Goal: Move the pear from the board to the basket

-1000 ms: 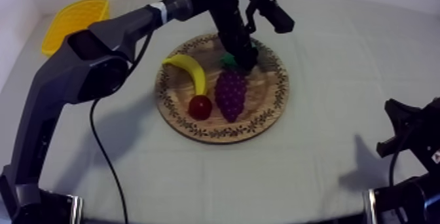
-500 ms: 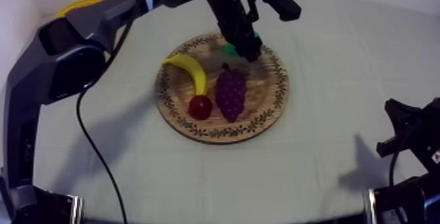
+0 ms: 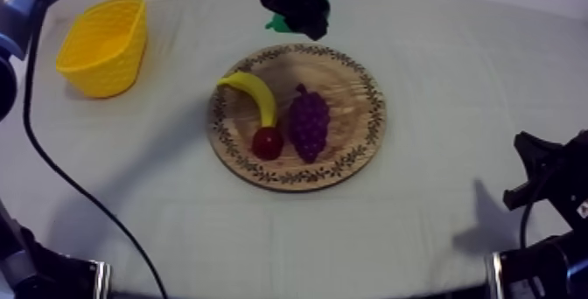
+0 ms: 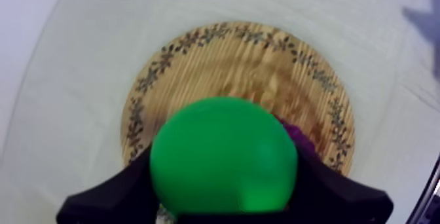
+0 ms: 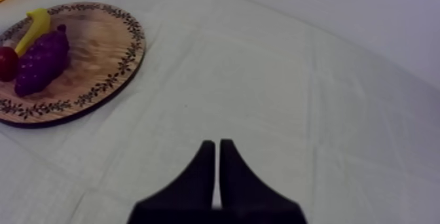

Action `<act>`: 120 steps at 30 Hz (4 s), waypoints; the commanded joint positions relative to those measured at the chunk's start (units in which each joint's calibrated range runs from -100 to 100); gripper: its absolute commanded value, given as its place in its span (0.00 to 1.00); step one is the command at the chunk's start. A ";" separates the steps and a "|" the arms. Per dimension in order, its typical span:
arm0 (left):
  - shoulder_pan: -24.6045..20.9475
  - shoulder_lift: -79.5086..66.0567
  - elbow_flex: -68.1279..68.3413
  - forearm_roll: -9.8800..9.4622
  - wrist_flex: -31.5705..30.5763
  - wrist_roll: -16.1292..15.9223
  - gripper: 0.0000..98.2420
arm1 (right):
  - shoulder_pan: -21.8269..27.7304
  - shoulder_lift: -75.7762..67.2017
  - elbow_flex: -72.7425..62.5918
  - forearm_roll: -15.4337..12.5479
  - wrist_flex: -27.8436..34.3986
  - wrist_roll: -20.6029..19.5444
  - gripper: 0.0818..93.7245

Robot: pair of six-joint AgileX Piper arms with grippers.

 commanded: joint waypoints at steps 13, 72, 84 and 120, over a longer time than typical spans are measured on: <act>-9.82 -15.96 16.58 -1.90 0.04 -0.90 0.47 | 0.00 -0.04 0.00 -0.01 0.01 -0.05 0.00; -35.94 12.93 7.83 0.52 -9.43 -4.72 0.61 | 0.00 -0.04 0.00 -0.01 0.01 -0.05 0.00; -35.59 8.50 13.23 -0.10 -10.85 -2.28 0.80 | 0.00 -0.04 0.00 -0.01 0.01 -0.05 0.00; -27.73 -70.44 89.27 7.53 -51.41 -4.93 0.01 | 0.00 -0.04 0.00 -0.01 0.01 -0.05 0.00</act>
